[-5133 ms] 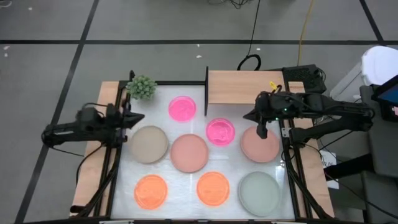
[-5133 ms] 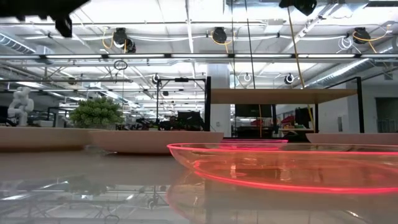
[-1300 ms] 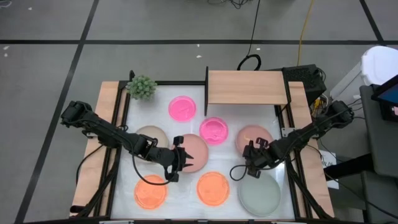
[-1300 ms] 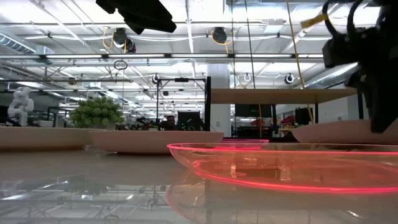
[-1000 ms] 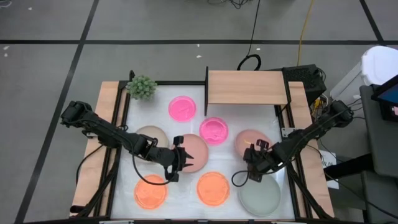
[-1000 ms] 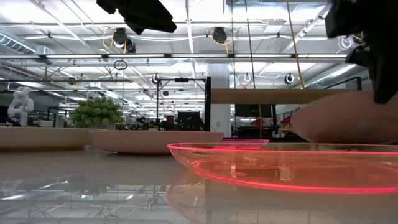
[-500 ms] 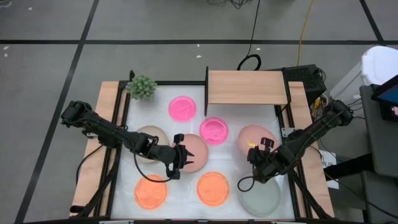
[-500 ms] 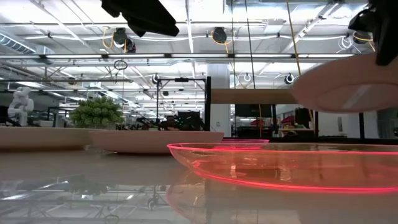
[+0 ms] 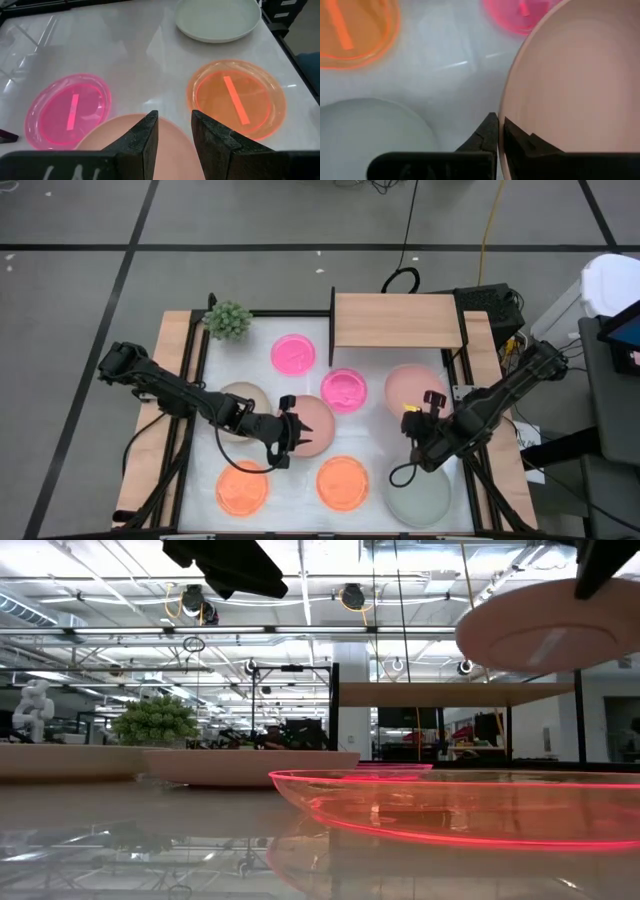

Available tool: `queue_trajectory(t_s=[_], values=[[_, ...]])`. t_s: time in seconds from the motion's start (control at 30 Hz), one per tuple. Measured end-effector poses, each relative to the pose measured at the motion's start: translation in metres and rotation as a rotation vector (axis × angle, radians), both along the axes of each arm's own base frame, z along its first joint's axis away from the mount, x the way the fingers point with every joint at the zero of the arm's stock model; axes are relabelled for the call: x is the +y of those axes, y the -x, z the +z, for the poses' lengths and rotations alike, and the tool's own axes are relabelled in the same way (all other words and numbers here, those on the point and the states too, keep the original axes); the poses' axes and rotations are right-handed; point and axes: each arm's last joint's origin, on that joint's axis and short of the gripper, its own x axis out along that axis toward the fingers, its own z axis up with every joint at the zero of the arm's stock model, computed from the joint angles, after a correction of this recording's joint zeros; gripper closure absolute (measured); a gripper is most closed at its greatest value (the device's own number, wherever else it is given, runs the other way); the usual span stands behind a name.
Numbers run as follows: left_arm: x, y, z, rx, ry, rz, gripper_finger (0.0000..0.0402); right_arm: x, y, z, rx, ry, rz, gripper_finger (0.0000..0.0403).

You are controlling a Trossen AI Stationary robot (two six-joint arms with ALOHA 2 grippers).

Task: Place and stack plates onto a shelf
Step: Put the right light pink plate on the shelf

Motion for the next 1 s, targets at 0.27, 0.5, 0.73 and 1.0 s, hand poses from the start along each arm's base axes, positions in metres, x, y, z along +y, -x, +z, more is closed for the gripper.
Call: queue_trajectory(t_s=[0.27, 0.5, 0.73, 1.0], values=[[0.000, 0.000, 0.000, 0.001, 0.016, 0.011, 0.0277, -0.021, 0.003, 0.011, 0.088, 0.124, -0.041, 0.0403], [0.000, 0.000, 0.000, 0.000, 0.001, 0.001, 0.0277, -0.045, -0.002, 0.014, 0.142, 0.148, -0.043, 0.0403], [0.000, 0.000, 0.000, -0.001, 0.003, 0.002, 0.0277, -0.075, -0.004, 0.021, 0.177, 0.154, -0.051, 0.0403], [0.000, 0.000, 0.000, 0.000, 0.021, 0.015, 0.0277, -0.109, -0.005, 0.026, 0.202, 0.241, -0.056, 0.0403]])
